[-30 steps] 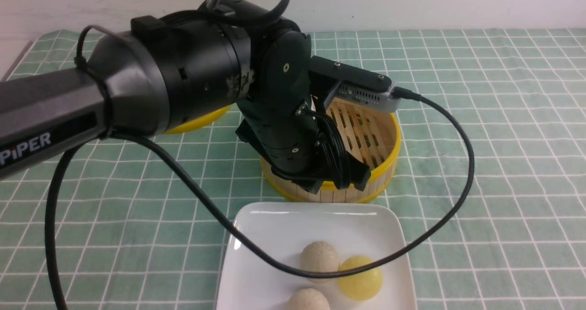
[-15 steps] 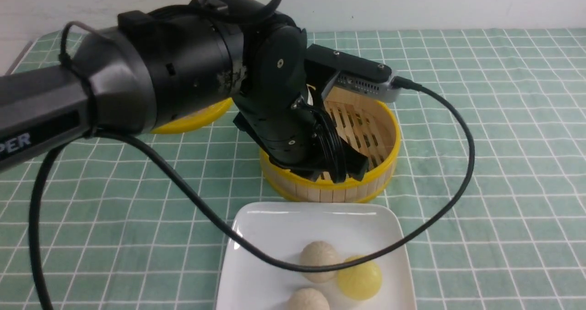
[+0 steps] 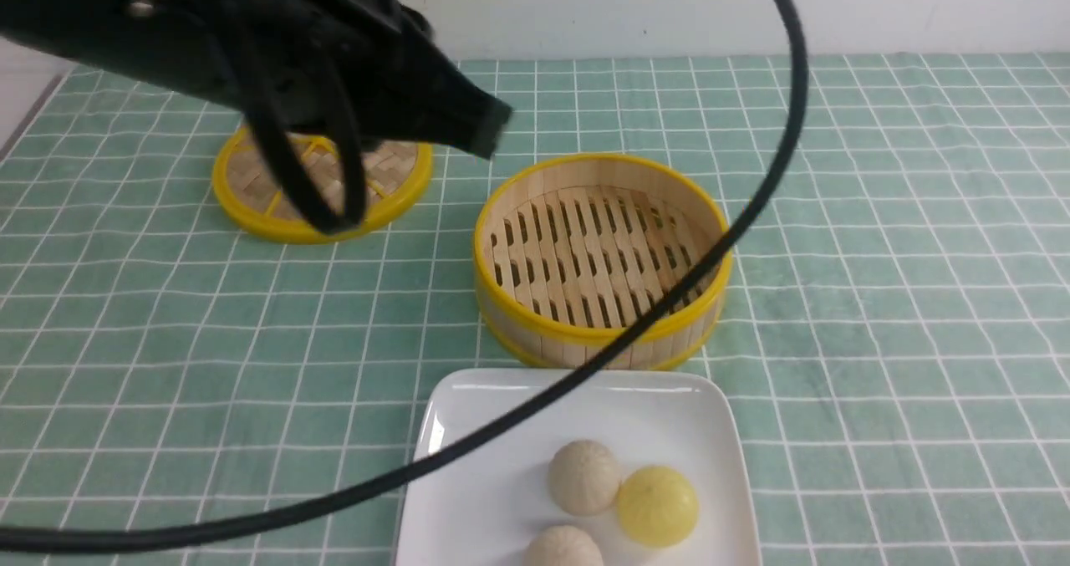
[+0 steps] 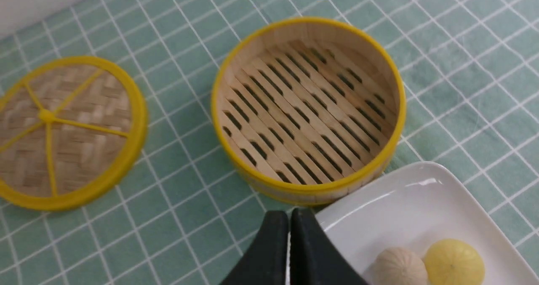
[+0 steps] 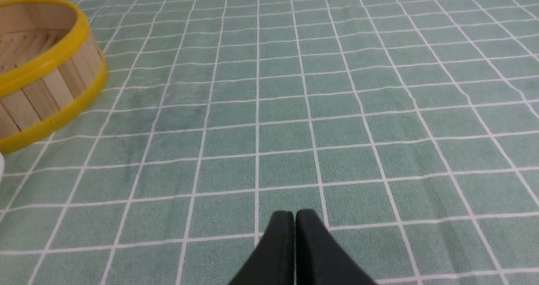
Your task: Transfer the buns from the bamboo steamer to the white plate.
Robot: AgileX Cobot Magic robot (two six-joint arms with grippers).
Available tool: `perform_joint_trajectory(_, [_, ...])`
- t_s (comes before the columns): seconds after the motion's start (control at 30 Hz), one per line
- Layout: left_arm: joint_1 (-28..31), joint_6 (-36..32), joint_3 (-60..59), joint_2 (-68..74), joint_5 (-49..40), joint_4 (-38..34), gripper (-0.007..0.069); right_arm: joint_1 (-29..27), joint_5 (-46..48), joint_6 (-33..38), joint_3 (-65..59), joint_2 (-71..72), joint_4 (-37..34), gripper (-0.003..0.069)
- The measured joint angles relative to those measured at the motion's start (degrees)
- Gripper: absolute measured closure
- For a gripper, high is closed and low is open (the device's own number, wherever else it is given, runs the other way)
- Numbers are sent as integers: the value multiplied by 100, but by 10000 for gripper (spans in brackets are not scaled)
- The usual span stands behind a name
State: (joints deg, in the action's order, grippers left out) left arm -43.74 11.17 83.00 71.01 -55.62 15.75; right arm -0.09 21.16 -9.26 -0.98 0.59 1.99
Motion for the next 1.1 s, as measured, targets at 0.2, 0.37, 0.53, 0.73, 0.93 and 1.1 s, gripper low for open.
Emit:
perform_joint_trajectory(0.2, [0, 590, -7, -781, -744, 658, 592, -12, 87, 0, 16, 0, 8, 624])
perform_joint_trajectory(0.37, [0, 1075, -531, -1613, -942, 1099, 592, -23, 99, 0, 18, 0, 8, 619])
perform_joint_trajectory(0.53, [0, 1927, -1922, -2903, -752, 1321, 592, -23, 99, 0, 18, 0, 14, 613])
perform_joint_trajectory(0.73, [0, 3046, -3973, -4179, 520, 1252, 592, -23, 100, 0, 18, 0, 14, 612])
perform_joint_trajectory(0.93, [0, 3844, -5341, -4582, 2741, 1032, 592, -23, 100, 0, 18, 0, 8, 606])
perform_joint_trajectory(1.1, [0, 3910, -5706, -4563, 3575, 1043, 589, -23, 100, 0, 18, 0, 8, 603])
